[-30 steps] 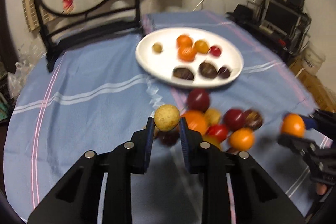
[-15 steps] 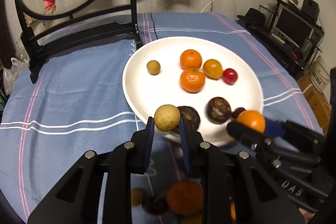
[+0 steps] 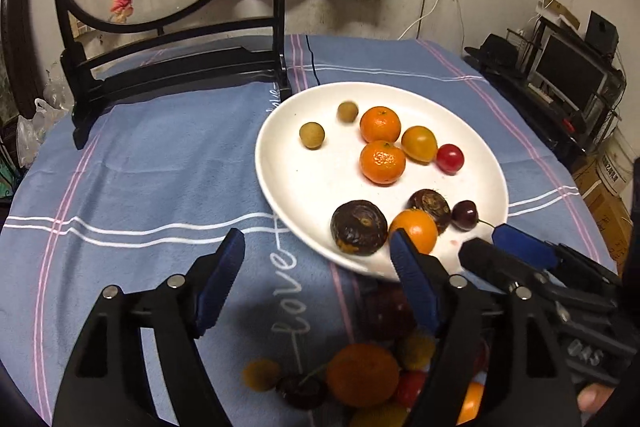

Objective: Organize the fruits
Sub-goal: 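Place the orange fruit and tan fruit on the white plate, opening both grippers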

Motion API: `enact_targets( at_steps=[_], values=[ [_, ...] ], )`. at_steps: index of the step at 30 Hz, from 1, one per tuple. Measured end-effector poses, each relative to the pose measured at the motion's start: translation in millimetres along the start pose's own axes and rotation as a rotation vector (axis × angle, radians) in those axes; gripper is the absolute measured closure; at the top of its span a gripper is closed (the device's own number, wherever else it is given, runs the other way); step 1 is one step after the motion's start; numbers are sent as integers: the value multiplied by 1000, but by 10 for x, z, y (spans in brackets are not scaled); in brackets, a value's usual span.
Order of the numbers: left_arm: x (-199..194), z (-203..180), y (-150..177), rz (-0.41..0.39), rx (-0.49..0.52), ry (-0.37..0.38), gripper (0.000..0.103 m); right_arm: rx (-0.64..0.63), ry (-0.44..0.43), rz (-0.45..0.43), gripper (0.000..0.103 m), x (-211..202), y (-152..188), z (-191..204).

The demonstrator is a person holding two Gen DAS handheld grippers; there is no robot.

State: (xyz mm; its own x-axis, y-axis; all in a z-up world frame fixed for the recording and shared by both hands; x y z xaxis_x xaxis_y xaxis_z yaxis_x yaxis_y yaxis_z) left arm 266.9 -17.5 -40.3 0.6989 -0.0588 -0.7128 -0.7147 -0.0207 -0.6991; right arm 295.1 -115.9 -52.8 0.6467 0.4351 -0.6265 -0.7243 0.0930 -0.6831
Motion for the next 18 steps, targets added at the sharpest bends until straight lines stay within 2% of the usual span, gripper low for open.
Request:
enact_targets(
  at_steps=[10, 18],
  values=[
    [-245, 269, 383, 9, 8, -13, 28, -42, 35, -20, 39, -154, 65, -17],
    [-312, 455, 728, 42, 44, -28, 27, -82, 50, -9, 39, -394, 412, 18]
  ],
)
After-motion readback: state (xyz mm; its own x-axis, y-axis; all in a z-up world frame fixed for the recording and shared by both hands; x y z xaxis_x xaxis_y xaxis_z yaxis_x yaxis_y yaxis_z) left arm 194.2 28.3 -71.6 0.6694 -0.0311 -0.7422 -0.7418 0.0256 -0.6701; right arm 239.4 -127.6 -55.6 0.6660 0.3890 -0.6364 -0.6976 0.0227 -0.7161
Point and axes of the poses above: each gripper's, at about its wrist camera, not at the fingertips, and x roughly the way its jaws point, z to its left, y to its underside, the point moved 9 cm from there along x, roughly the way its jaws point, and after that the axes turned 1 degree about -z, right-handed, at the moved point
